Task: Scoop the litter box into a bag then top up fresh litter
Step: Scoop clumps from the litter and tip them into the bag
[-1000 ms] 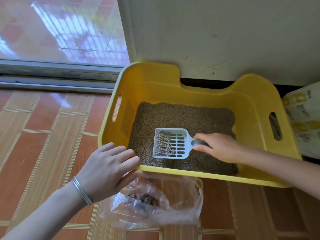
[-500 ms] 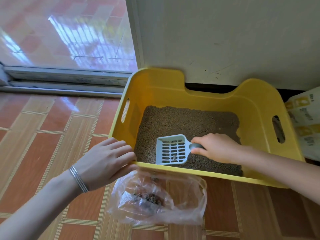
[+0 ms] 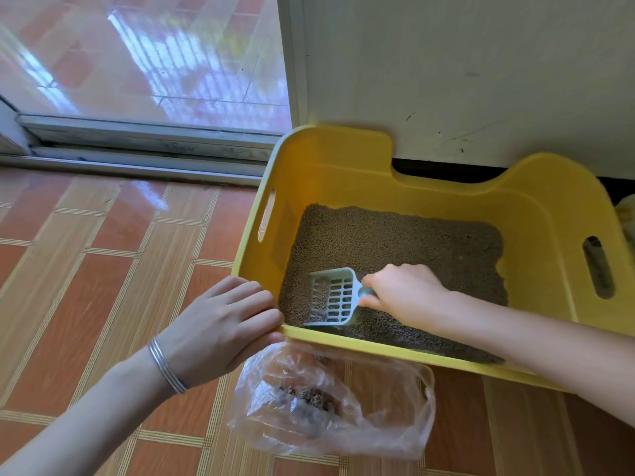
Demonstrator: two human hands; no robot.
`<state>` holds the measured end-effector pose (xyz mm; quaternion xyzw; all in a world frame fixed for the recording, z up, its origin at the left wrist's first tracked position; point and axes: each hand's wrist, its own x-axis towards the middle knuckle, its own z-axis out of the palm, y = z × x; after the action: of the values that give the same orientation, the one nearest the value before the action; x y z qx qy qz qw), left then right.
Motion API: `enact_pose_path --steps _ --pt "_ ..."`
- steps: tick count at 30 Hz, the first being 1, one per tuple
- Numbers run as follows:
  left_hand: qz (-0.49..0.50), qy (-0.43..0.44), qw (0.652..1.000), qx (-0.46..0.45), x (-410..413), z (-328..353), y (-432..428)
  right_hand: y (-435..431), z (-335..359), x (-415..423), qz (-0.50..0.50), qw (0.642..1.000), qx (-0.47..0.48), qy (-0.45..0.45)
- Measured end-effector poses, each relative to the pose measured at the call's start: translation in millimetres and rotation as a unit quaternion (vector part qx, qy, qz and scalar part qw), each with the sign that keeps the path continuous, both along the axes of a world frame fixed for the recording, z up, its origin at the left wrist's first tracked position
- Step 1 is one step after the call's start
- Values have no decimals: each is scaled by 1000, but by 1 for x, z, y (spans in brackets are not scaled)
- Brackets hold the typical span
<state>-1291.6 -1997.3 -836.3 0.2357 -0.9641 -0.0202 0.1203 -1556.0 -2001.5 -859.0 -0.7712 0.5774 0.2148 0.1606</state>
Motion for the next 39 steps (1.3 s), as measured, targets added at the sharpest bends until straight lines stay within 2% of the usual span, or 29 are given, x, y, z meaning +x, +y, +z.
enact_pose_path --steps 4,8,13,39 --pt "1 3 1000 2 1 -4 -1 -11 -9 13 2 1000 -16 -11" --pt "-5 15 1000 -2 2 -6 -2 -4 -22 0 -40 991 21 -125" --pt "-2 20 1000 -10 1 -7 -1 -1 -22 -9 -57 983 20 -173" --pt "43 -26 999 -3 -1 2 5 39 21 -55 -72 984 -46 -153"
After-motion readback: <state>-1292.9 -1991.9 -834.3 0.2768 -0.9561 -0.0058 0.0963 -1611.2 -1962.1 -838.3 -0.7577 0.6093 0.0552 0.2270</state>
